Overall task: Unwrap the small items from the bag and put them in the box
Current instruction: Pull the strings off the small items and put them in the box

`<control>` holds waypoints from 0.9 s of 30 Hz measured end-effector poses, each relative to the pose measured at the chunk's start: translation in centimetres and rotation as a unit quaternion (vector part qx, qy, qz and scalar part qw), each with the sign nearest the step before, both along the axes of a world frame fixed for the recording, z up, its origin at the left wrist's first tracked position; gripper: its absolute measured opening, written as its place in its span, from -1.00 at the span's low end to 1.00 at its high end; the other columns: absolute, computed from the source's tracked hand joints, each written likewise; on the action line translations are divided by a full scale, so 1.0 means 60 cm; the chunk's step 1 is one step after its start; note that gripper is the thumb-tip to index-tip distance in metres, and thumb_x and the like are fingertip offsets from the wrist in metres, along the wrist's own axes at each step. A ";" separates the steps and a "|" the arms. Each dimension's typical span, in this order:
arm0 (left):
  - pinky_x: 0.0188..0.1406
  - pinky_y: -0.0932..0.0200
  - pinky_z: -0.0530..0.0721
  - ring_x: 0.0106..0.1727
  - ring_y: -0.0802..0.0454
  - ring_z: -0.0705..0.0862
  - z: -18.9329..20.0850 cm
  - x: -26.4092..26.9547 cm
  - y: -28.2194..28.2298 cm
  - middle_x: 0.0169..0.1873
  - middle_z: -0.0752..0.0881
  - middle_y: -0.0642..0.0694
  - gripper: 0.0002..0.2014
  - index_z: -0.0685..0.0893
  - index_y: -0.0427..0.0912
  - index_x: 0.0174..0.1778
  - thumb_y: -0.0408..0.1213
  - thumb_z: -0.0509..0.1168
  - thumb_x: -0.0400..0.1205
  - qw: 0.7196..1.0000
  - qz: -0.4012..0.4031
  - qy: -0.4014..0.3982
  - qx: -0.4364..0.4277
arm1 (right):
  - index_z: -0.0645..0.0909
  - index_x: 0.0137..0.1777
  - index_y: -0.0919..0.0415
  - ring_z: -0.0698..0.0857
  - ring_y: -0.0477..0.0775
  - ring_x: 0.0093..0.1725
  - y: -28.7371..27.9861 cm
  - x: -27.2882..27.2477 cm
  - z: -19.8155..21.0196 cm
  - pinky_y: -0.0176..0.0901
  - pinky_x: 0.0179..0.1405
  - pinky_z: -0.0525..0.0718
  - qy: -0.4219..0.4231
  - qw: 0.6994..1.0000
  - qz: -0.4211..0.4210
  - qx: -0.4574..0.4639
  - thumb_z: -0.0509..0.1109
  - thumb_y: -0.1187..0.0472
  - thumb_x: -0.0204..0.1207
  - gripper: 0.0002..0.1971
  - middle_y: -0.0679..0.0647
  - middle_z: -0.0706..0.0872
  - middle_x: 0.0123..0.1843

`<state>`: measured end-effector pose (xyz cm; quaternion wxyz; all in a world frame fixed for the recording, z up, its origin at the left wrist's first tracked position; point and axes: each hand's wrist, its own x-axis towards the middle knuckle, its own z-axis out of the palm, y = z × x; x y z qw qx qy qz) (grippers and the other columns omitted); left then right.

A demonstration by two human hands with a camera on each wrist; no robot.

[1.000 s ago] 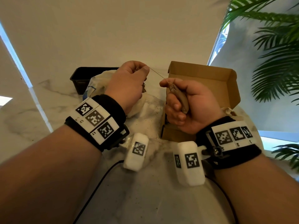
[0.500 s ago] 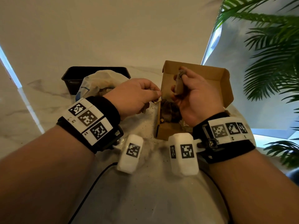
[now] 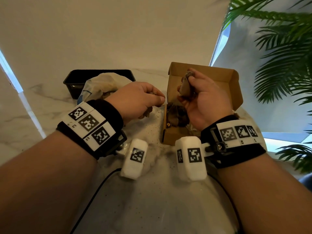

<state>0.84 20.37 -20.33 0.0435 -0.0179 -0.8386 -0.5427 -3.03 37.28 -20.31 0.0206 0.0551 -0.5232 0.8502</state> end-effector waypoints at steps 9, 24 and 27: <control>-0.40 0.17 0.59 -0.34 0.05 0.58 0.013 0.010 0.001 -0.38 0.74 0.03 -0.92 0.81 -0.02 -0.03 -0.30 0.45 0.65 0.997 -0.073 -0.019 0.005 | 0.75 0.10 0.10 0.80 -0.04 -0.36 0.006 -0.003 -0.003 -0.10 -0.36 0.74 -0.010 0.999 -0.009 0.037 0.41 0.31 0.63 -0.84 0.10 0.81 -0.11; -0.56 0.27 0.46 -0.41 0.12 0.56 0.012 0.005 0.016 -0.35 0.72 -0.02 -0.98 0.76 -0.13 -0.08 -0.32 0.46 0.64 0.982 0.033 0.077 0.172 | 0.74 0.23 0.31 0.76 0.13 -0.14 -0.009 0.011 -0.008 -0.05 -0.17 0.76 0.056 0.984 0.136 0.099 0.42 0.34 0.59 -0.77 0.24 0.83 -0.01; -0.55 0.25 0.47 -0.36 0.08 0.57 0.016 0.005 0.010 -0.27 0.78 -0.01 -0.95 0.77 -0.11 -0.05 -0.27 0.40 0.69 0.977 0.027 0.063 0.203 | 0.75 0.15 0.25 0.73 0.06 -0.21 -0.007 0.010 -0.006 -0.11 -0.19 0.76 0.074 0.982 0.143 0.102 0.36 0.44 0.61 -0.79 0.16 0.83 -0.11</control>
